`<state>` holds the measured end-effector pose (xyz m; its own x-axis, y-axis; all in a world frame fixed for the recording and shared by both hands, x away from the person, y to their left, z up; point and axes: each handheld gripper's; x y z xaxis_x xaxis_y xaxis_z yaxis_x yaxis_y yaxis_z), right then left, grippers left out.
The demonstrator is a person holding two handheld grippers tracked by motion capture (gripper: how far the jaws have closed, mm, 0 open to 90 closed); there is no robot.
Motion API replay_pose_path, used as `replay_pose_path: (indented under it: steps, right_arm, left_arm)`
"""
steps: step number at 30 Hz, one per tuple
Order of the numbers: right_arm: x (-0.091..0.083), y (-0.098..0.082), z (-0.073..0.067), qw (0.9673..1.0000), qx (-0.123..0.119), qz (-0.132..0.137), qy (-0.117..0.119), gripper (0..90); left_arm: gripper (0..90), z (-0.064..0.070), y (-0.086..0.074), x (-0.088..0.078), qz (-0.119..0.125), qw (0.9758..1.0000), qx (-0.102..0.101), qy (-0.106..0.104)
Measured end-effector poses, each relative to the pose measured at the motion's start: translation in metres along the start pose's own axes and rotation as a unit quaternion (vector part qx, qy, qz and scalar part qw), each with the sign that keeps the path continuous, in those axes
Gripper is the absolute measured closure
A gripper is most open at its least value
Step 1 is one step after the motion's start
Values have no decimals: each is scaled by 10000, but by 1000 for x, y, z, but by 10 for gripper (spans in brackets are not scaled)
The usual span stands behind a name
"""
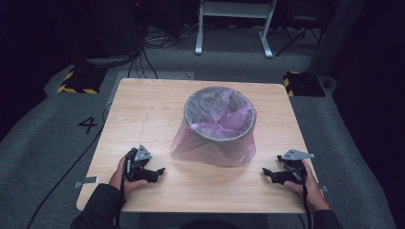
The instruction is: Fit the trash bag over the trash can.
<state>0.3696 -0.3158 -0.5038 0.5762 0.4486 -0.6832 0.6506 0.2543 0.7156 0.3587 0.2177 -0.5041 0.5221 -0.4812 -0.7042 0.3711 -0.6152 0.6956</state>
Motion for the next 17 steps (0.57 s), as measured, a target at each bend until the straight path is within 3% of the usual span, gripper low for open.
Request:
replay_pose_path:
  steps: [17]
  right_arm:
    - [1, 1, 1, 10000, -5, -10, 2, 109]
  left_arm:
    - [137, -1, 1, 1, 2, 10000, 4, 8]
Point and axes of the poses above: each handheld gripper's, and its own axes: x roughly forward along the jaws, y roughly out of its top, z roughly to its right, and after that the axes turned 12 degrees about x, right-handed
